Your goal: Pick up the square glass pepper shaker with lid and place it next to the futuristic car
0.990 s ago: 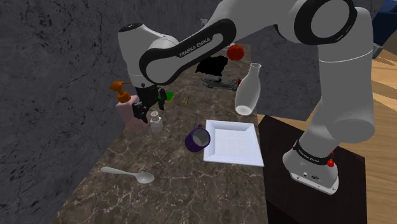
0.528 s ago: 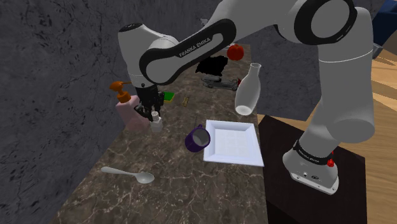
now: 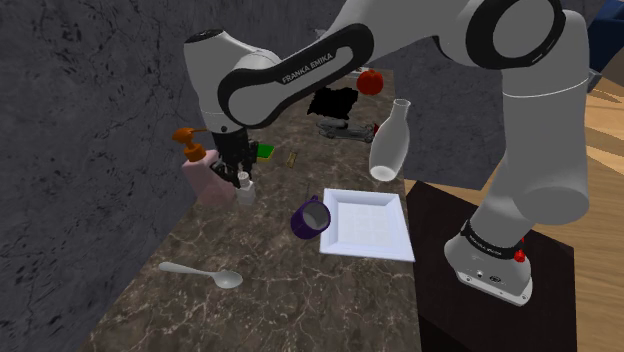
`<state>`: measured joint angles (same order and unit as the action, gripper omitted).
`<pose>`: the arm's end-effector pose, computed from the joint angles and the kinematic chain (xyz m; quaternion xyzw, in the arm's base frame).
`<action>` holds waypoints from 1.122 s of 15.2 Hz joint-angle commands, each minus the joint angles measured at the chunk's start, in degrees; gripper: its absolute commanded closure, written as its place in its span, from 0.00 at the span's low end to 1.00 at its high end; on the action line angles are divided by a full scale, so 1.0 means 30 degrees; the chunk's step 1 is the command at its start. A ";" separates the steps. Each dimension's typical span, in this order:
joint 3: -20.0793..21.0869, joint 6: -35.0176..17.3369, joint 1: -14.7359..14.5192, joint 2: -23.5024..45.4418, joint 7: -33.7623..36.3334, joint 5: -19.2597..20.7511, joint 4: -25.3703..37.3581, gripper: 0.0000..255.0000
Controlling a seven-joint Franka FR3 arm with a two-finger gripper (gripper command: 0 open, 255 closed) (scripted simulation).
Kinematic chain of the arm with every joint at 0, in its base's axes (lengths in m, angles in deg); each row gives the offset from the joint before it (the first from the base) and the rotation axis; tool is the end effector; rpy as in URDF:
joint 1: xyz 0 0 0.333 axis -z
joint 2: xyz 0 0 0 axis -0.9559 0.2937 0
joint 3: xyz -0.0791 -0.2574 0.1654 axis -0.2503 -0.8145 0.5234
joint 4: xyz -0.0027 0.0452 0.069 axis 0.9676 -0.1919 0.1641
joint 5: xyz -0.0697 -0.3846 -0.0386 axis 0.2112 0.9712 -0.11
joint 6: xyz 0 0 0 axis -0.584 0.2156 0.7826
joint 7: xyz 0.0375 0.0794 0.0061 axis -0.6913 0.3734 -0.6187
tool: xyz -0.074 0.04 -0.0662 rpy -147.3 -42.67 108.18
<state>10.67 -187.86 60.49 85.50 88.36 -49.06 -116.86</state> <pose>0.5830 0.3405 0.3731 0.9993 0.0325 -0.0057 0.0190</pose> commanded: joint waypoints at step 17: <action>0.0267 0.4108 -0.0109 -0.0923 -0.0466 -0.0517 0.3275 1.00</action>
<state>11.47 -176.31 60.15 82.76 87.12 -50.56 -107.77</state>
